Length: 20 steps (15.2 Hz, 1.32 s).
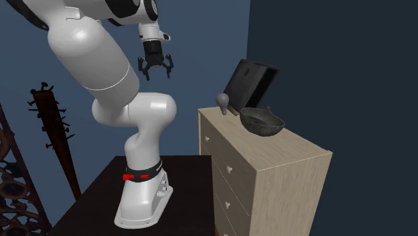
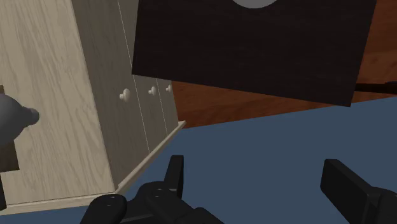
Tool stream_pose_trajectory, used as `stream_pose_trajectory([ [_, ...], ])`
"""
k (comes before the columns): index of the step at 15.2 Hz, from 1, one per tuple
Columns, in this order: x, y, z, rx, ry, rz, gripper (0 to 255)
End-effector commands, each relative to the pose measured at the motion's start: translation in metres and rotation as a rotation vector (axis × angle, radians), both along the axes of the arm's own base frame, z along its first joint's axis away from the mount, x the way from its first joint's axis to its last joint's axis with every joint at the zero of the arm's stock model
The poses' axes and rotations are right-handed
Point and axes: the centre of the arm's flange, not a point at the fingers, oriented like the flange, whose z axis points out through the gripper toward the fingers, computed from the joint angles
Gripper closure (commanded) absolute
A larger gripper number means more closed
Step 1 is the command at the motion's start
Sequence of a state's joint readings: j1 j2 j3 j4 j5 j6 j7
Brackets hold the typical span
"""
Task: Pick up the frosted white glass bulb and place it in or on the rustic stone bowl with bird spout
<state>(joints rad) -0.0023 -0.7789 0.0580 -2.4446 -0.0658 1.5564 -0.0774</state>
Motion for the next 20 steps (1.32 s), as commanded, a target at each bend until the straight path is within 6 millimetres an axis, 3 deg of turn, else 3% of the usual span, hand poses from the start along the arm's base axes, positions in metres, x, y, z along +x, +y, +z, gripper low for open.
stream_pose_trajectory([
  [1,0.000,0.000,0.000,0.000,0.000,0.000,0],
  [20,0.020,-0.243,-0.052,-0.005,-0.024,-0.007,0],
])
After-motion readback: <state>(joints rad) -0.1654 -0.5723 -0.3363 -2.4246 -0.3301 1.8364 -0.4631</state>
